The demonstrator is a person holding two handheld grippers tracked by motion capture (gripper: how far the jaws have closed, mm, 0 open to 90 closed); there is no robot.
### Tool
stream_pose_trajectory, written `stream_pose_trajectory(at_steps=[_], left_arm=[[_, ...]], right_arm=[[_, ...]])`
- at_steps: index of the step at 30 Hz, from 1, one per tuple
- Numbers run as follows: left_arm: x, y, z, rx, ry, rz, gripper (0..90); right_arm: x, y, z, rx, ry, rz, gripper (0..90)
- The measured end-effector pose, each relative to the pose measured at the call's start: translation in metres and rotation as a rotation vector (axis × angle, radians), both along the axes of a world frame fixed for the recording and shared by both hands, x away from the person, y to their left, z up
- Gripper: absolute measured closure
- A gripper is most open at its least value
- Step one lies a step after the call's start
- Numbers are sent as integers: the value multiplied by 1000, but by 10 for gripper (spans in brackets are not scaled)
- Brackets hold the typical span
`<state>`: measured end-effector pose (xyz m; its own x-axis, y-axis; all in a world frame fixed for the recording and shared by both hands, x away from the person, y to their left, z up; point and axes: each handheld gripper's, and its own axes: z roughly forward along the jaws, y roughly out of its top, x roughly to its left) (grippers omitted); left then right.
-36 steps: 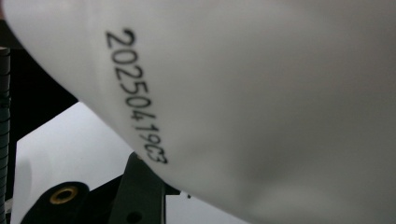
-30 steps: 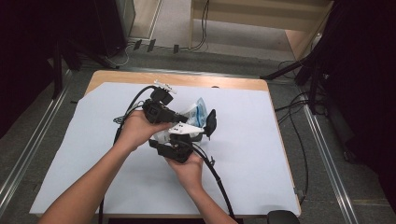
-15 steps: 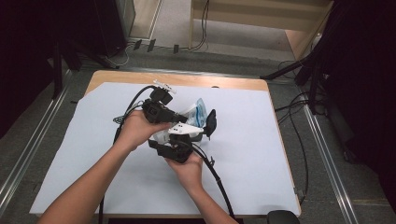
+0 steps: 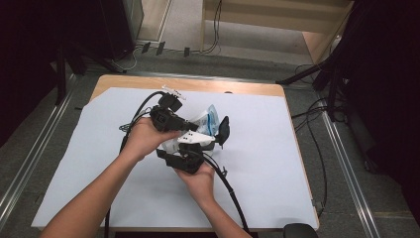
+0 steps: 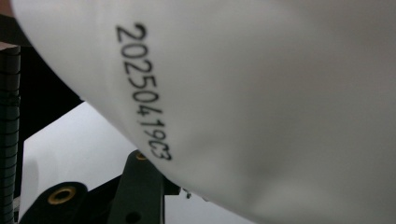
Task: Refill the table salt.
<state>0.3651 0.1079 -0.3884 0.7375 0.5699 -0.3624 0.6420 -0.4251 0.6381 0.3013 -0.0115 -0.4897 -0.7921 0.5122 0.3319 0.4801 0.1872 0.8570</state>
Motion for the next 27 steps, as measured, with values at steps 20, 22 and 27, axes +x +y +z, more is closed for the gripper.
stream_pose_trajectory(at_steps=[20,22,27], left_arm=[[1,0,-1,4,10,-1,875],[0,-1,0,7,10,-2,877],[0,-1,0,5,8,2,881]], right_arm=[[0,1,-1,3,6,6,625],[0,1,0,-3,1,4,626],[1,0,0,-10,7,10,636]])
